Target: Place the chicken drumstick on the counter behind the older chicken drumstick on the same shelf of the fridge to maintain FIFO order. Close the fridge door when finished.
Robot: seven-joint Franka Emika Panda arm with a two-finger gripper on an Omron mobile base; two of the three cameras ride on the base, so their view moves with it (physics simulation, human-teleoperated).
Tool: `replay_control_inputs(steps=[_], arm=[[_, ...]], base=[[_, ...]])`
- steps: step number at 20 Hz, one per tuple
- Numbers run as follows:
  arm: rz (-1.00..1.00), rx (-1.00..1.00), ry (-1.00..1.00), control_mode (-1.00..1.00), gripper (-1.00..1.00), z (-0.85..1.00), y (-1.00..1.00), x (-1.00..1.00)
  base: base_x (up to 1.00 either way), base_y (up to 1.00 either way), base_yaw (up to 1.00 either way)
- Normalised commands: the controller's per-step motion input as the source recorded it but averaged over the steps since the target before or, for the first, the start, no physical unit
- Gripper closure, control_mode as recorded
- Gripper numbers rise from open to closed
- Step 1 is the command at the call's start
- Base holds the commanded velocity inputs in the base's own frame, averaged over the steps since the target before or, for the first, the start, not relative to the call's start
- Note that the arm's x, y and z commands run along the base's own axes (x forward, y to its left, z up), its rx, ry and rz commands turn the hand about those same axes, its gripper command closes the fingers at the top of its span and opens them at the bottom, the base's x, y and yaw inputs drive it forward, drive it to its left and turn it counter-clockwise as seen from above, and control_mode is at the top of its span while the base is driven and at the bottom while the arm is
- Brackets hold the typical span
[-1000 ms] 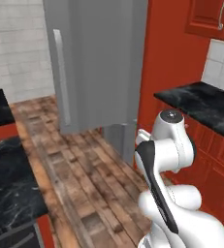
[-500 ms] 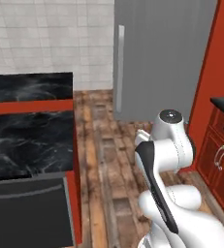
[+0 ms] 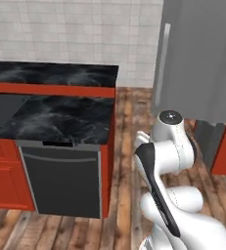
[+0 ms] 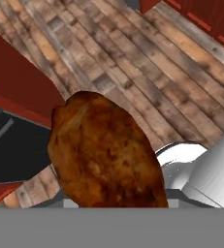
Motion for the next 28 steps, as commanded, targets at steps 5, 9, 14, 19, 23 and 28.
replay_control_inputs(steps=[5,9,14,19,23,28], arm=[[0.00,0.00,0.00,1.00,1.00,0.00,0.00,0.00],[0.00,0.00,0.00,1.00,1.00,0.00,0.00,0.00],[0.00,0.00,0.00,1.00,1.00,0.00,0.00,0.00],[0.00,0.00,0.00,1.00,1.00,0.00,0.00,0.00],[0.00,0.00,0.00,1.00,1.00,0.00,0.00,0.00],[0.00,0.00,0.00,1.00,1.00,0.00,0.00,0.00]], base=[[-0.04,0.98,0.53],[0.00,1.00,0.53],[0.04,0.99,0.53],[0.37,0.87,0.49],[0.95,0.80,0.36],[1.00,0.26,0.36]])
